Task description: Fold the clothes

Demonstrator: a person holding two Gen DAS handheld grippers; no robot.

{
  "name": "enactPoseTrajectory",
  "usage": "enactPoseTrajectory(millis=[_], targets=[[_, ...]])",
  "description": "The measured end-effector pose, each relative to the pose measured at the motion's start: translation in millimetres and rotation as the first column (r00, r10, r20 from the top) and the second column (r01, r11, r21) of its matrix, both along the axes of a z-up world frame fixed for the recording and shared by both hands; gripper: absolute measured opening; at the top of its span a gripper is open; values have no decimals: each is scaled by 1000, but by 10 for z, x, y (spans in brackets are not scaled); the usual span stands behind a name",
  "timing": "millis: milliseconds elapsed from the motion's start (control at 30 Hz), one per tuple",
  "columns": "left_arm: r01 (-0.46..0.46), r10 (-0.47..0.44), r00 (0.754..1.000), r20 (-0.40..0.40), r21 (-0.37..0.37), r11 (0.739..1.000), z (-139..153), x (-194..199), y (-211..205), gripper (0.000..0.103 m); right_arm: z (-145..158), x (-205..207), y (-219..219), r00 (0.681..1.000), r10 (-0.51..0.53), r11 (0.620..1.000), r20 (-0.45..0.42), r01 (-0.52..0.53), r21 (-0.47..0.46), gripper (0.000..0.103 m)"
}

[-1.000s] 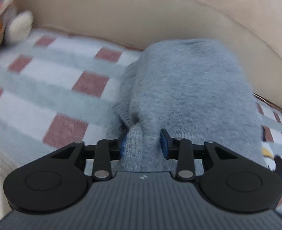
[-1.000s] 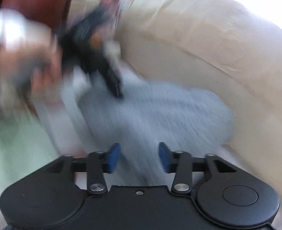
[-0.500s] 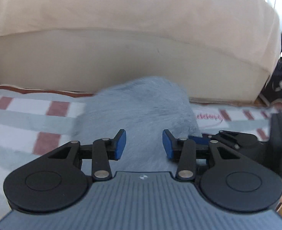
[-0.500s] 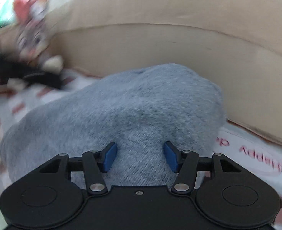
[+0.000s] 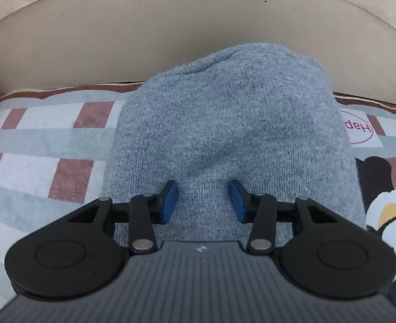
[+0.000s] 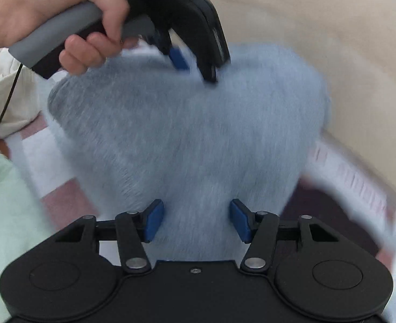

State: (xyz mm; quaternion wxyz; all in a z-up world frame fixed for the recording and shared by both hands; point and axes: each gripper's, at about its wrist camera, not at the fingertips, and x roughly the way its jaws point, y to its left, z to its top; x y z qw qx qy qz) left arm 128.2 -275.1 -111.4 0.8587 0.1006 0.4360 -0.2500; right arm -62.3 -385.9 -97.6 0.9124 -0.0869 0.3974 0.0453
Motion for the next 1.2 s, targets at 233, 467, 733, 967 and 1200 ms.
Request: enactPoseTrajectory(millis=[233, 467, 733, 967, 1200], targets=[[53, -45, 993, 108, -65, 997, 373, -520, 419, 44, 87, -156, -26, 997, -52, 999, -53, 52, 7, 61], [-118, 120, 993, -16, 100, 988, -168, -700, 1189, 46, 498, -258, -338, 978, -207, 882, 11, 182, 434, 60], [-85, 88, 996, 15, -133, 987, 366, -1163, 2149, 45, 765, -379, -114, 843, -538, 727, -25, 478, 493, 64], [-118, 103, 993, -62, -351, 929, 550, -1213, 2651, 47, 910, -177, -81, 814, -567, 555, -123, 488, 674, 64], [-175, 167, 984, -57, -209, 962, 548, -1234, 2874, 53, 1270, 476, -10, 867, -362, 418, -342, 479, 772, 65]])
